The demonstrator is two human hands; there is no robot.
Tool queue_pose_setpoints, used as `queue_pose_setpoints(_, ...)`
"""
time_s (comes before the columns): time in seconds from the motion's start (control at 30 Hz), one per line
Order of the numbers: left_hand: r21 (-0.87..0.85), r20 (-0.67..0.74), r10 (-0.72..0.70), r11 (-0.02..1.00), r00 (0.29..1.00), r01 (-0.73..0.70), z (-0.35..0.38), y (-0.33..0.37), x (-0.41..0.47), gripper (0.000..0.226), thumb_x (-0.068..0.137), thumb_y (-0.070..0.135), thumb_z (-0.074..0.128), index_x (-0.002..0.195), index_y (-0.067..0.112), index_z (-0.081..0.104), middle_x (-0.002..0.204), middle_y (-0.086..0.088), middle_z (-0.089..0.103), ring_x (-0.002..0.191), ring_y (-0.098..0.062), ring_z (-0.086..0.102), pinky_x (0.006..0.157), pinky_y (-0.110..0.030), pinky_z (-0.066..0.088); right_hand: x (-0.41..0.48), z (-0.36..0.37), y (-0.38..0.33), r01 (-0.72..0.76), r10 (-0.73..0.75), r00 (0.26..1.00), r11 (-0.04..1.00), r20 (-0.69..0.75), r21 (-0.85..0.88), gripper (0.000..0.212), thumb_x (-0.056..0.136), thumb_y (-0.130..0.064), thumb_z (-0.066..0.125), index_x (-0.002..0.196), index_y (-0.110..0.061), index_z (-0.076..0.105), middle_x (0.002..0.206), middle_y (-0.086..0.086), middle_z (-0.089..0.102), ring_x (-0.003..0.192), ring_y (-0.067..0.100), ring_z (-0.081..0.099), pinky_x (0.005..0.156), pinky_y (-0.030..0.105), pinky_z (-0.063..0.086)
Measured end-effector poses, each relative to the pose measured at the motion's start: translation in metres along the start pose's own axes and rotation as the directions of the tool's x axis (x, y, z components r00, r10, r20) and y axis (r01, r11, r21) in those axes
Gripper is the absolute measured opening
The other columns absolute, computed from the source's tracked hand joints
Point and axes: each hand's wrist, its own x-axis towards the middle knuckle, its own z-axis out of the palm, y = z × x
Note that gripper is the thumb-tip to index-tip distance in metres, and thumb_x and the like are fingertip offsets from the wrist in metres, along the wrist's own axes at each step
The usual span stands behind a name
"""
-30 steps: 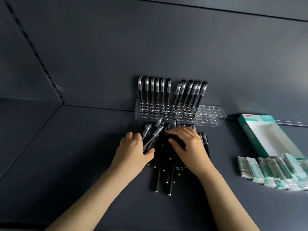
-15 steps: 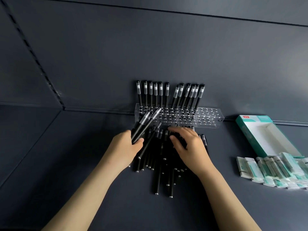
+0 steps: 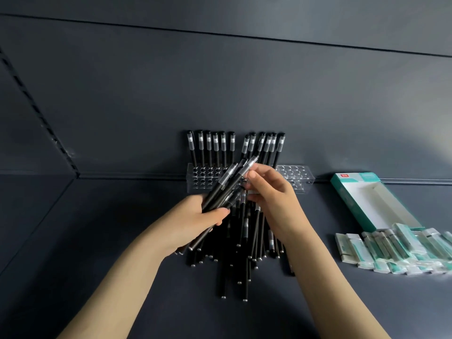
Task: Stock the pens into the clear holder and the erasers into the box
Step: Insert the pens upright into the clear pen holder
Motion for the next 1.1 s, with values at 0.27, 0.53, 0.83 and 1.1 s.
queue_pose_setpoints(0.27, 0.128, 0.105, 0.029, 0.991, 0.994, -0.042, 0.004, 0.013, 0.024, 0.028, 0.085, 0.05, 0.062, 0.079, 0.022, 0.062, 0.074, 0.003, 0.062, 0.072, -0.015, 0.061, 0.088, -0.044, 0.051, 0.008, -0.012, -0.012, -0.002, 0.027, 0.985, 0.989, -0.168, 0.147, 0.013, 0.086, -0.016, 0.07, 0.092, -0.02, 0.06, 0.081, -0.005, 0.061, 0.068, 0.01, 0.053, 0.071, 0.027, 0.048)
queue_pose_setpoints(0.53, 0.141, 0.204, 0.054, 0.986, 0.977, -0.084, 0.017, 0.031, 0.052, 0.021, 0.09, 0.04, 0.064, 0.079, 0.022, 0.062, 0.073, 0.002, 0.058, 0.07, -0.014, 0.058, 0.075, -0.03, 0.047, 0.012, -0.032, -0.032, 0.009, 0.022, 0.959, 0.994, -0.281, 0.108, 0.017, 0.091, -0.008, 0.064, 0.079, -0.019, 0.06, 0.069, -0.01, 0.062, 0.059, 0.004, 0.055, 0.058, 0.017, 0.045)
queue_pose_setpoints(0.83, 0.06, 0.216, 0.065, 0.995, 0.974, -0.079, 0.024, 0.033, 0.074, 0.023, 0.09, 0.04, 0.064, 0.075, 0.023, 0.061, 0.058, 0.019, 0.057, 0.058, 0.0, 0.054, 0.071, -0.025, 0.044, 0.029, -0.053, -0.032, 0.033, 0.078, 0.907, 0.966, -0.413, 0.255, 0.014, 0.097, -0.011, 0.054, 0.086, -0.019, 0.056, 0.087, 0.002, 0.073, 0.067, 0.012, 0.063, 0.066, 0.023, 0.05)
queue_pose_setpoints(1.1, -0.178, 0.108, 0.047, 0.984, 0.993, -0.027, 0.021, 0.025, 0.084, 0.023, 0.092, 0.033, 0.062, 0.079, 0.014, 0.068, 0.068, 0.008, 0.062, 0.063, -0.007, 0.057, 0.075, -0.031, 0.05, 0.047, -0.092, -0.031, 0.222, 0.019, 0.735, 0.938, -0.678, 0.266, 0.011, 0.099, -0.007, 0.049, 0.107, -0.012, 0.044, 0.092, 0.007, 0.071, 0.067, 0.018, 0.063, 0.069, 0.025, 0.058)
